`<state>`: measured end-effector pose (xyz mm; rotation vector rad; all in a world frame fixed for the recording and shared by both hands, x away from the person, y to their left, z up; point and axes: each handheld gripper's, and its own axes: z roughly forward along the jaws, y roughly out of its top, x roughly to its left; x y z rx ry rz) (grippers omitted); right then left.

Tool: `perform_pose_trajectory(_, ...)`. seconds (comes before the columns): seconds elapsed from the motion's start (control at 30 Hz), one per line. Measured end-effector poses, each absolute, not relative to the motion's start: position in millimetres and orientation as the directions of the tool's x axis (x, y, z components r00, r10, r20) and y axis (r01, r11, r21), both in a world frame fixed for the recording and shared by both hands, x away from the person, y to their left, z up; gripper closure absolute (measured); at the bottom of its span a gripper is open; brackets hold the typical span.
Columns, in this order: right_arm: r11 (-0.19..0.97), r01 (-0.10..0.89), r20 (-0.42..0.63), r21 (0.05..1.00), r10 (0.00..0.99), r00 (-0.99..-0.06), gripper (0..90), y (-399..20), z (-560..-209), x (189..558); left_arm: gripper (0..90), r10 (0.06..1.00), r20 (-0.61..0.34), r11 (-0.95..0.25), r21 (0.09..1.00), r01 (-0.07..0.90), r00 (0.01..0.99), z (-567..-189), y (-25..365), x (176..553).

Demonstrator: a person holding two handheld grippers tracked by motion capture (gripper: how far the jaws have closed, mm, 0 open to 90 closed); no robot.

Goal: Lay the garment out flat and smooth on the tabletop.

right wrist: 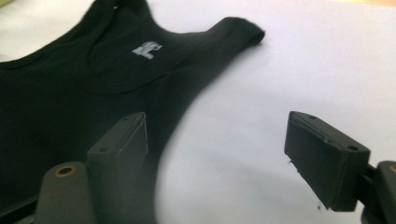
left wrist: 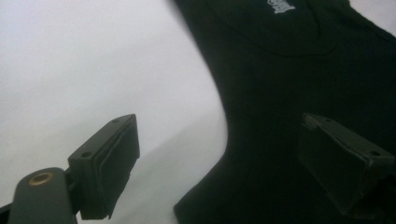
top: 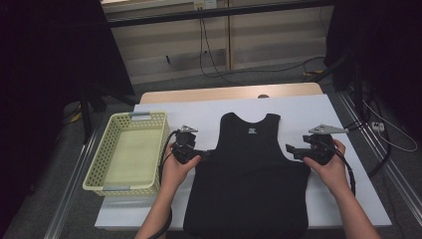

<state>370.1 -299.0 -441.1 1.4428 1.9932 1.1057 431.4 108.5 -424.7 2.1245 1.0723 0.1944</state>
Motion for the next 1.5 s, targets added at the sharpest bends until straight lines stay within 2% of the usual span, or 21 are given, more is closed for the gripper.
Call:
perform_pose_trajectory(0.83,0.111,0.590,0.107,0.800,0.941,-0.322,23.7,-286,-441,420,13.3,0.734,-0.156,-0.404,0.682,0.610,0.660,-422,108,428)
perform_pose_trajectory(1.1,0.134,0.615,0.088,0.777,0.944,-0.317,25.4,-272,-447,447,13.2,0.734,-0.158,-0.403,0.681,0.611,0.660,-423,108,426)
perform_pose_trajectory(1.27,0.169,0.597,0.029,0.784,0.951,-0.308,27.0,-262,-452,464,13.2,0.731,-0.160,-0.409,0.676,0.613,0.664,-423,108,424)
perform_pose_trajectory(1.5,0.137,0.657,0.066,0.741,0.959,-0.275,27.5,-255,-464,493,13.1,0.724,-0.155,-0.411,0.685,0.602,0.672,-420,107,420)
